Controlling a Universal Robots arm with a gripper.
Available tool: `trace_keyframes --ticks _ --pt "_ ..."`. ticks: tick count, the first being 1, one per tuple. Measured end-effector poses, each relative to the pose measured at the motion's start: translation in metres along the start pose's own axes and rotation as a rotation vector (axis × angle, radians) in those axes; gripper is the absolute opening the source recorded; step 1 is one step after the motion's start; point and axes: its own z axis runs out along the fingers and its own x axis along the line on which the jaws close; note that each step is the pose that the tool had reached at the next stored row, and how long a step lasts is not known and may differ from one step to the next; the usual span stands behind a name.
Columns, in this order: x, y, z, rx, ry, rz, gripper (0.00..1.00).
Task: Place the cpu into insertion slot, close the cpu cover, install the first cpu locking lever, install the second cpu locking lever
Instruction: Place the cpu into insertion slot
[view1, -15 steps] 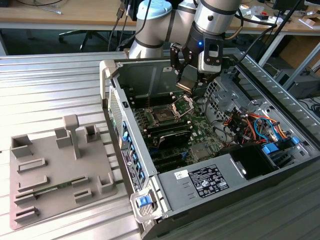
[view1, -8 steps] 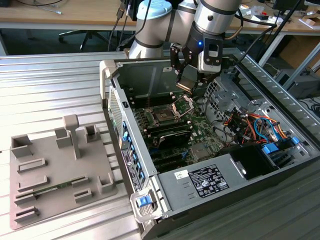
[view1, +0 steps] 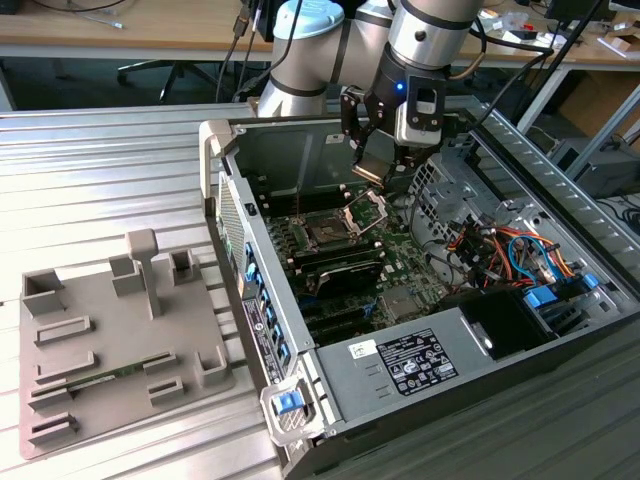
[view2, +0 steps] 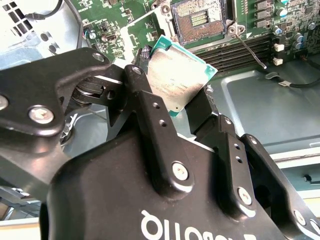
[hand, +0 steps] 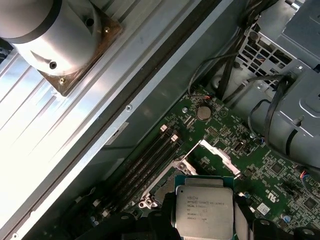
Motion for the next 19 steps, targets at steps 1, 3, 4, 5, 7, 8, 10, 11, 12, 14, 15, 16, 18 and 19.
trace_keyframes --ticks 1,3,4,5,7,8,10,11,12,14,15,16,18,19 --pt "0.0000 0.0000 0.0000 0.0000 -0.0001 0.001 0.55" --pt "0.0000 0.0000 0.0000 -0.0001 -0.0004 0.004 0.55" --pt "0.0000 0.0000 0.0000 -0.0001 -0.0005 0.005 0.55" --pt "0.0000 0.0000 0.0000 -0.0001 -0.0006 0.006 0.55" --pt "0.0000 0.0000 0.0000 -0.0002 -0.0008 0.009 0.55" --pt "0.0000 0.0000 0.0000 -0.0002 -0.0009 0.010 0.55" --pt "0.0000 0.0000 0.0000 -0.0002 -0.0011 0.013 0.55" --pt "0.0000 0.0000 0.0000 -0.0003 -0.0012 0.014 0.55" --pt "0.0000 0.0000 0.0000 -0.0003 -0.0014 0.015 0.55" --pt "0.0000 0.0000 0.0000 -0.0004 -0.0017 0.019 0.55" --pt "0.0000 0.0000 0.0000 -0.0004 -0.0018 0.020 0.55" --pt "0.0000 0.0000 0.0000 -0.0004 -0.0019 0.021 0.55" --pt "0.0000 0.0000 0.0000 -0.0005 -0.0022 0.025 0.55" --pt "0.0000 0.0000 0.0000 -0.0005 -0.0024 0.027 0.55"
